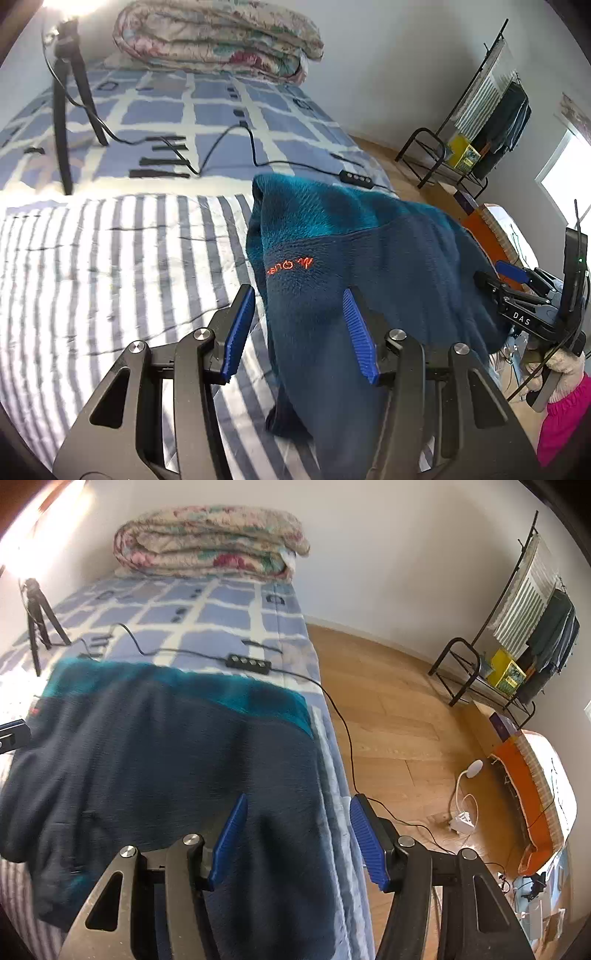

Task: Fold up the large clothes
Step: 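Lower the folded jacket onto the quilt and open both tools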

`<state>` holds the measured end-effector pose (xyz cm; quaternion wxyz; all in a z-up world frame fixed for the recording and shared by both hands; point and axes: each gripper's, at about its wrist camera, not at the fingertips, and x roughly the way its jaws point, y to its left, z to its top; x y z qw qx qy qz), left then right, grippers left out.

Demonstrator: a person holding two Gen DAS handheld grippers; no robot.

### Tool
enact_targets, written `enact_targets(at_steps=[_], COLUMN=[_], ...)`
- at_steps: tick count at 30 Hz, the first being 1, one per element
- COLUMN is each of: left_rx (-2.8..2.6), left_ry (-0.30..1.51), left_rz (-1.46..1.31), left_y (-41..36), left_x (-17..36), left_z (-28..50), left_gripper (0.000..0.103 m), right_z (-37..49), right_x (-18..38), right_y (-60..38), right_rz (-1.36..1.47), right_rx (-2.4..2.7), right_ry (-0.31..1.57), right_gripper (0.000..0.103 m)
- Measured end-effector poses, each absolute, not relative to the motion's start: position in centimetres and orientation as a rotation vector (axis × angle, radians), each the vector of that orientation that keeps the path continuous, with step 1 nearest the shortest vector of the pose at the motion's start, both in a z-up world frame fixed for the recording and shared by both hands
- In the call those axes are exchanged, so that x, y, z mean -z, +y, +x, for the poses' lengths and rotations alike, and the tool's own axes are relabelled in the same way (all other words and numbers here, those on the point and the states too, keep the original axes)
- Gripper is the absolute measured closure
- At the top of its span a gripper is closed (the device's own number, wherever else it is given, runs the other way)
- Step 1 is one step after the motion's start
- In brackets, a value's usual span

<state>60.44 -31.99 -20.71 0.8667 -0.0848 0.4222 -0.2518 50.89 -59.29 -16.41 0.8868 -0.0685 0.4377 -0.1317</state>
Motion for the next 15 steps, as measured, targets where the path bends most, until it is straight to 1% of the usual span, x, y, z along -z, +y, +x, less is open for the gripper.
enact_targets(at_steps=[6,15], left_rx=[0.536,0.6], left_ry=[0.816,0.726], left_rz=[-0.128,-0.085], left_y=[-30.5,-27.4], left_x=[15.9,6.8], left_z=[56.3,46.0], left_gripper=[0.051,0.051], right_z=[48.4,40.4], right_x=[12.7,3.5], right_y=[-56.8,-52.7], right_rz=[-0.148,-0.151], right_rx=[0.26,0.248], right_ry=[0.865,0.749], right_gripper=[0.044,0.043])
